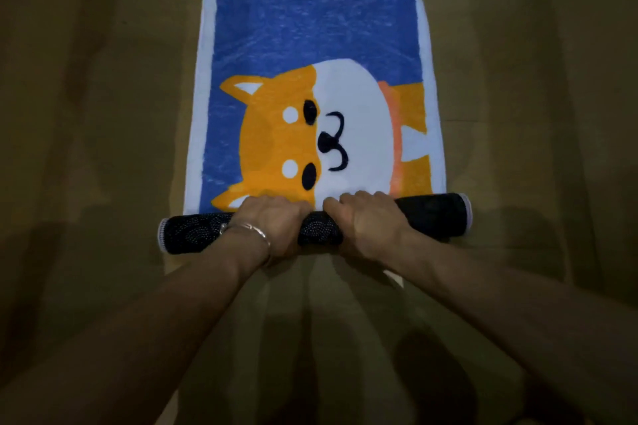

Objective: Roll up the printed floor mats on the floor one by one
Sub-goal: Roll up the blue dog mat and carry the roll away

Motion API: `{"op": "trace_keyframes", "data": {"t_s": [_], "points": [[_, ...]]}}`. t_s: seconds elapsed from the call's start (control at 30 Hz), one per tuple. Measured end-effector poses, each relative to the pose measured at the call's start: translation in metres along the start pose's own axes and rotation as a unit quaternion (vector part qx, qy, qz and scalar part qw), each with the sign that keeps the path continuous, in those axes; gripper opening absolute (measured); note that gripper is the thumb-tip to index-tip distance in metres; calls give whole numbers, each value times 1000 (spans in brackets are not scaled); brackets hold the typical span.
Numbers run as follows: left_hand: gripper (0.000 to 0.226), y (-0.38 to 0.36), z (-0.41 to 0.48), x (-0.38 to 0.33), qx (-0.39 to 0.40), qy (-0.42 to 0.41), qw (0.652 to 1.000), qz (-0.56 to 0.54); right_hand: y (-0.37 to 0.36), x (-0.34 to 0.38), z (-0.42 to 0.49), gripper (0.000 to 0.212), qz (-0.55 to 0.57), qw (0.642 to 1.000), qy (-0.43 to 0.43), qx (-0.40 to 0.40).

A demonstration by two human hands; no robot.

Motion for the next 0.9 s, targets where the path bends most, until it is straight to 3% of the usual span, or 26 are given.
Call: {"op": "trace_keyframes", "data": {"t_s": [0.1,0.2,0.27,0.37,0.43,0.6,0.77,0.83,0.9], "points": [[43,2,-5,0,-13,2,1000,6,-1,-3,-4,29,-10,1000,-6,-12],[43,-3,-16,-9,-79,-24,995,53,3,-8,3,23,76,994,-4,83],[36,-4,-14,-7,-44,-22,998,31,1,-5,1,24,91,990,-5,111],[34,-4,-3,-4,58,-32,998,-13,-7,6,-8,31,28,1000,2,4],[38,-1,-5,-2,58,-34,998,-21,-10,9,-12,32,16,1000,7,-26],[57,-6,-14,-8,-23,-49,997,50,-2,-1,-2,33,145,983,-14,113],[48,-4,-5,-10,48,-50,998,0,-11,11,-17,39,18,999,12,-37],[56,-4,-11,-11,22,-51,998,3,-9,7,-13,39,63,998,3,12],[67,-9,-18,-12,-22,-52,998,27,-7,3,-5,39,114,987,3,110]]}}
Point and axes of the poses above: each hand's wrist, its own z-axis towards the middle knuckle, its own y-axis out of the back of the hand, x = y × z, the point moved 5 cm from there along z, towards the middle knuckle, and after that the axes turned 4 degrees about y, right-handed, at the moved point
